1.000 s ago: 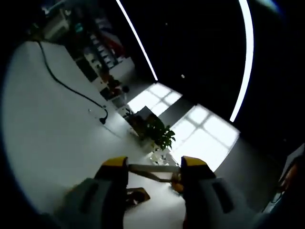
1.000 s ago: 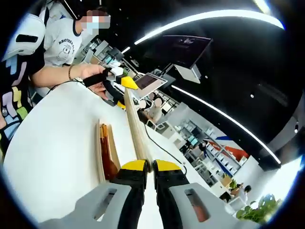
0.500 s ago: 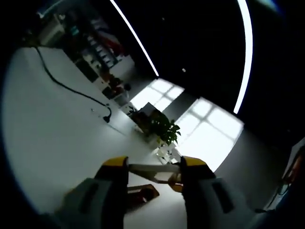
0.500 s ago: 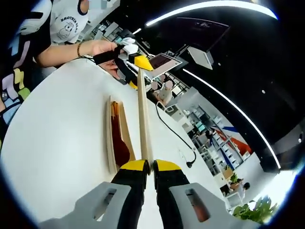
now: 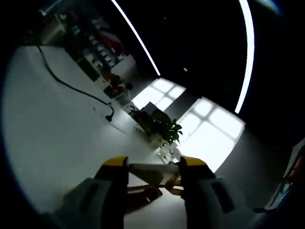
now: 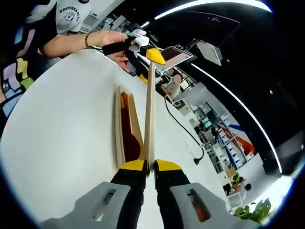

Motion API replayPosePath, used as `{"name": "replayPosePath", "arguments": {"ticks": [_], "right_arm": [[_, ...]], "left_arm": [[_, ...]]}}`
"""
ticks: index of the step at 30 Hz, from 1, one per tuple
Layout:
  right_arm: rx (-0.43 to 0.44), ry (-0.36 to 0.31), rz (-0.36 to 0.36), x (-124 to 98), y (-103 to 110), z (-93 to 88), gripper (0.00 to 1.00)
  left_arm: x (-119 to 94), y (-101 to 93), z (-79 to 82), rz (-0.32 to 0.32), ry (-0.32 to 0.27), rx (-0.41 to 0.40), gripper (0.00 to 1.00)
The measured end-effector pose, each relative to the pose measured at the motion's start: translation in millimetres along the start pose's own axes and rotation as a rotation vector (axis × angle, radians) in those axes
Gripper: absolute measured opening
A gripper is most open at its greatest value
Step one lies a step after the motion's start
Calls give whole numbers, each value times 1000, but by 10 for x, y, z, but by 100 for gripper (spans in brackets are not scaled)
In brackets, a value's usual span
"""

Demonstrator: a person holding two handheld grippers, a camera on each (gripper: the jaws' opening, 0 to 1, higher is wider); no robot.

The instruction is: Arrange the utensils inside the cutlery case until each visible utensil rests in its matching compartment.

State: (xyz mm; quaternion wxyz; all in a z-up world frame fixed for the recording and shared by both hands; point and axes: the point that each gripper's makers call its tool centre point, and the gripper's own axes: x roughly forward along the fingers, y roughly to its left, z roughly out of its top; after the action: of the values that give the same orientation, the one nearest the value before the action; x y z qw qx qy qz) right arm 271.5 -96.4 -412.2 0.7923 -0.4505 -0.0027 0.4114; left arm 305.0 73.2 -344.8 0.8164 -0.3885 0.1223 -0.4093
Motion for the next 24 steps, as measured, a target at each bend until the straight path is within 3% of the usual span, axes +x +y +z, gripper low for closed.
{"name": "replayPosePath", "arguments": {"ticks": [3, 12, 14, 18, 22, 23, 24], "right_arm": [[7, -5, 2, -1, 11, 12, 12], [80, -44, 65, -8, 99, 50, 17], [133, -63, 64, -44, 68, 67, 17], [332, -89, 56, -152, -55, 32, 18], [652, -15, 121, -209, 23, -174, 18], [659, -13, 119, -202, 21, -198, 17], [602, -21, 115, -200, 29, -198, 14]], "left_arm": [[7, -6, -11, -8, 2, -10, 45], [-16, -16, 22, -10, -2, 4, 45], [-25, -15, 41, -14, -6, -2, 45], [-22, -25, 53, -24, -5, -8, 45], [-13, -35, 51, -28, 0, -6, 45], [-14, -36, 47, -28, 2, -7, 45], [-15, -38, 45, -28, 2, -8, 45]]}}
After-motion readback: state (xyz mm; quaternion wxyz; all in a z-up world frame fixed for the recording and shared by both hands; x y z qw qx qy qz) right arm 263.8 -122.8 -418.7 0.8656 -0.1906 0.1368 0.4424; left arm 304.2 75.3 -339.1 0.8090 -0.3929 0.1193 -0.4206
